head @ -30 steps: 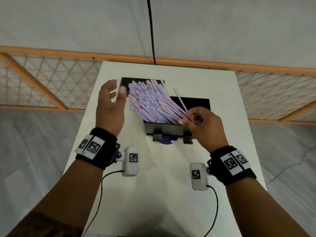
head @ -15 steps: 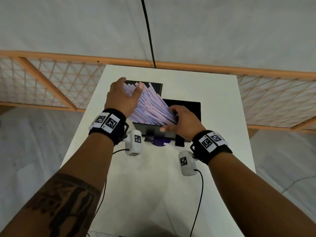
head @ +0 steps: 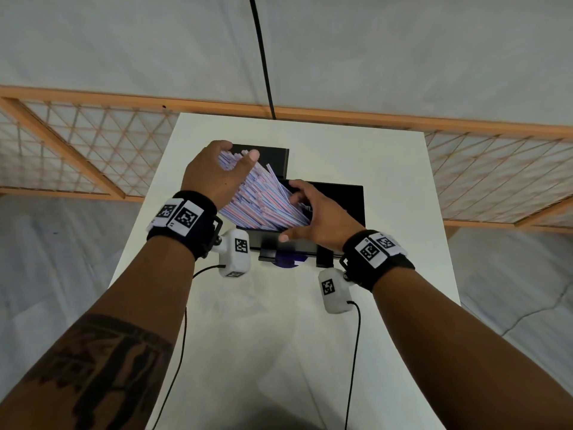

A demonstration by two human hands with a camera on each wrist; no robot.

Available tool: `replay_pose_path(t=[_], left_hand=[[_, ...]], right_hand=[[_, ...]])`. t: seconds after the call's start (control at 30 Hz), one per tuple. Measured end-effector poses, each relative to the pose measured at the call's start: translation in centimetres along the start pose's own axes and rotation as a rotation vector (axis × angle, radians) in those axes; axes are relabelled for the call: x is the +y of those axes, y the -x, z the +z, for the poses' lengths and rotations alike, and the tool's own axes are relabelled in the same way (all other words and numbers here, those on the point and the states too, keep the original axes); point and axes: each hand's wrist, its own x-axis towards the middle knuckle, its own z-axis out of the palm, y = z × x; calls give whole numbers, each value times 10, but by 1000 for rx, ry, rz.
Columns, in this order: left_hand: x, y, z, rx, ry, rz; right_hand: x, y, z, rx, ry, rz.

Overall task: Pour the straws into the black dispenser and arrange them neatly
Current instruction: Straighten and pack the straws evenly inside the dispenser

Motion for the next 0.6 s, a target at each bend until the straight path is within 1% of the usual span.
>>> replay_pose_path(t=[0.07,0.2,0.4,0.5,0.6], left_hand=[[0,-1,1,10,5,8],[-1,0,2,33,33,38],[0,5,3,56,25,82],[-1,6,4,90,23,103],[-2,5,6,94,52,127]], right_hand=[[-1,-4,2,-22,43,5],[-3,-12,9,-37,124,-33],[-3,-16,13,-71,77,-53],[-3,-16,12,-73,55,2],[-5,-17,13,-69,27,18]])
